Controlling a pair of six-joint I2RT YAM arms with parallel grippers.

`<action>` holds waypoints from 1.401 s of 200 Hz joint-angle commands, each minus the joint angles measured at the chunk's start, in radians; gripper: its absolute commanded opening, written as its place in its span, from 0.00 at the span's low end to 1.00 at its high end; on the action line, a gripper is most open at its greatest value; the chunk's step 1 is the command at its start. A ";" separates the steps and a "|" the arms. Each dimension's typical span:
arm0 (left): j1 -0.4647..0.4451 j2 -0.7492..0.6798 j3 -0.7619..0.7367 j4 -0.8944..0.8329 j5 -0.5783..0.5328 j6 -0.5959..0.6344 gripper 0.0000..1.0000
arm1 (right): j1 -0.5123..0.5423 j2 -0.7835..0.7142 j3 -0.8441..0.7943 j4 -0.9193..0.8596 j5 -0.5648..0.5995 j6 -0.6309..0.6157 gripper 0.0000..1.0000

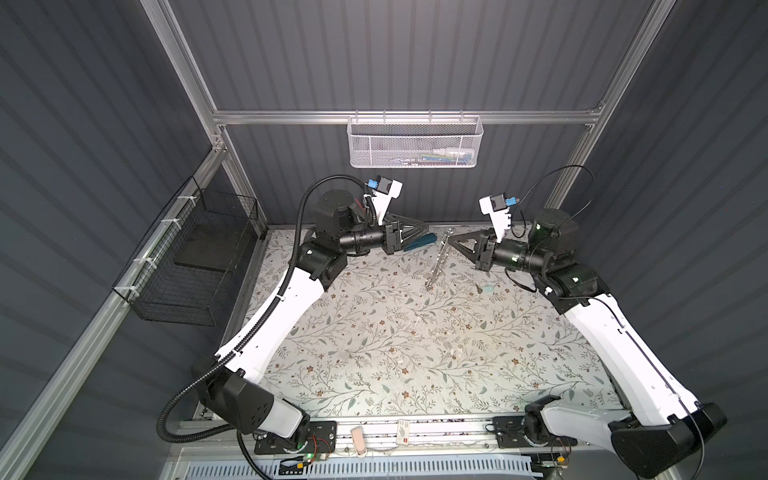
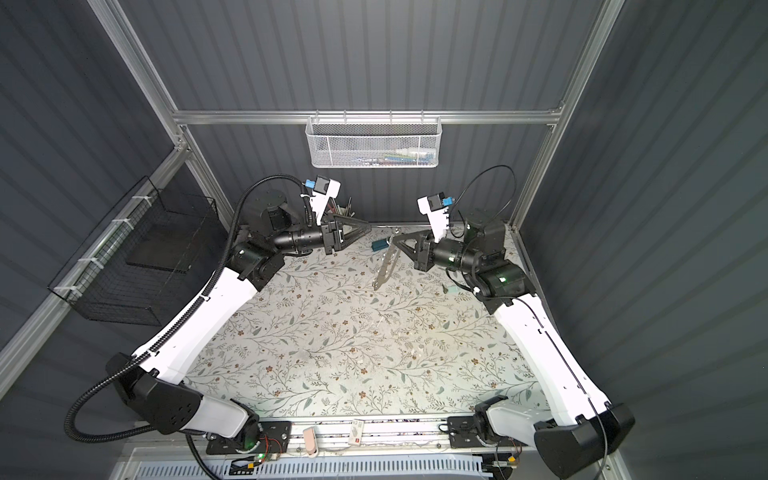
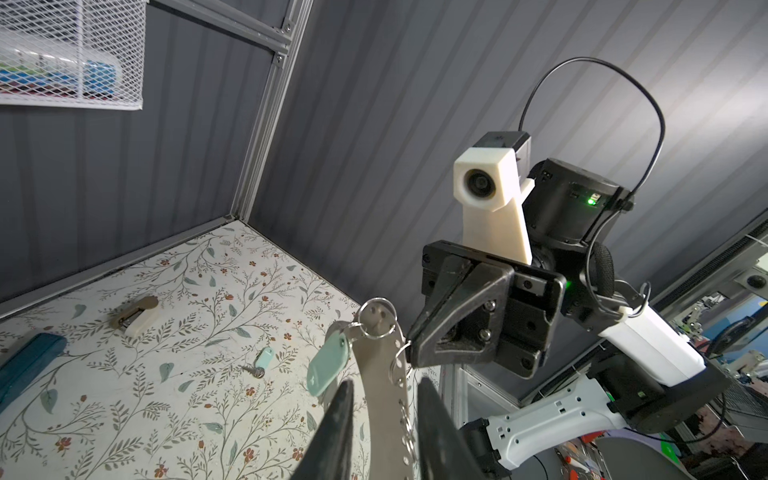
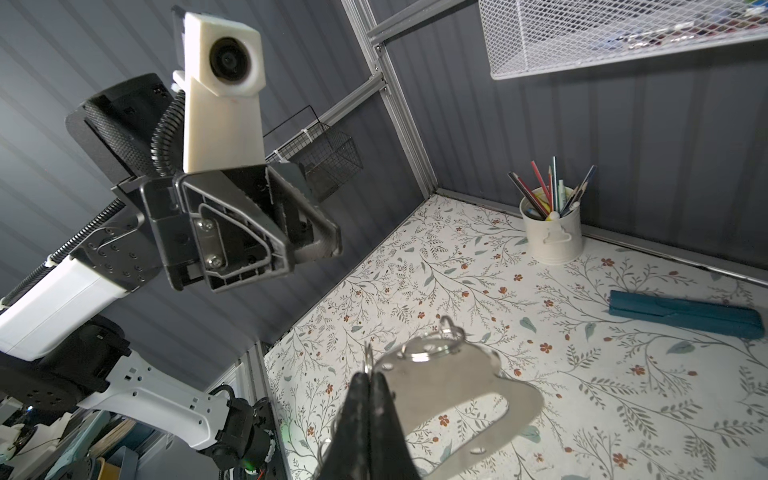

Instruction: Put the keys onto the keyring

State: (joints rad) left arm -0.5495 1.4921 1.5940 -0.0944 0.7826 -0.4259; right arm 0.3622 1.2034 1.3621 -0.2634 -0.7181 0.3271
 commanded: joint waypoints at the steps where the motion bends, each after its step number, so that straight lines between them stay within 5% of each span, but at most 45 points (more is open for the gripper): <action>1: -0.023 0.021 0.049 -0.019 0.059 -0.002 0.27 | 0.007 -0.005 0.043 0.004 -0.015 -0.022 0.04; 108: -0.079 0.083 0.096 -0.059 0.093 0.023 0.25 | 0.029 0.000 0.050 0.000 -0.020 -0.023 0.04; 208: -0.079 0.073 0.083 -0.043 0.086 0.013 0.08 | 0.029 -0.006 0.033 0.015 -0.024 -0.022 0.05; 280: -0.087 0.061 0.056 0.009 0.076 -0.027 0.06 | 0.026 -0.016 0.003 0.058 -0.031 0.019 0.12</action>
State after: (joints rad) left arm -0.6216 1.5654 1.6527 -0.1291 0.8505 -0.4290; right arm 0.3832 1.2034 1.3762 -0.2558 -0.7296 0.3248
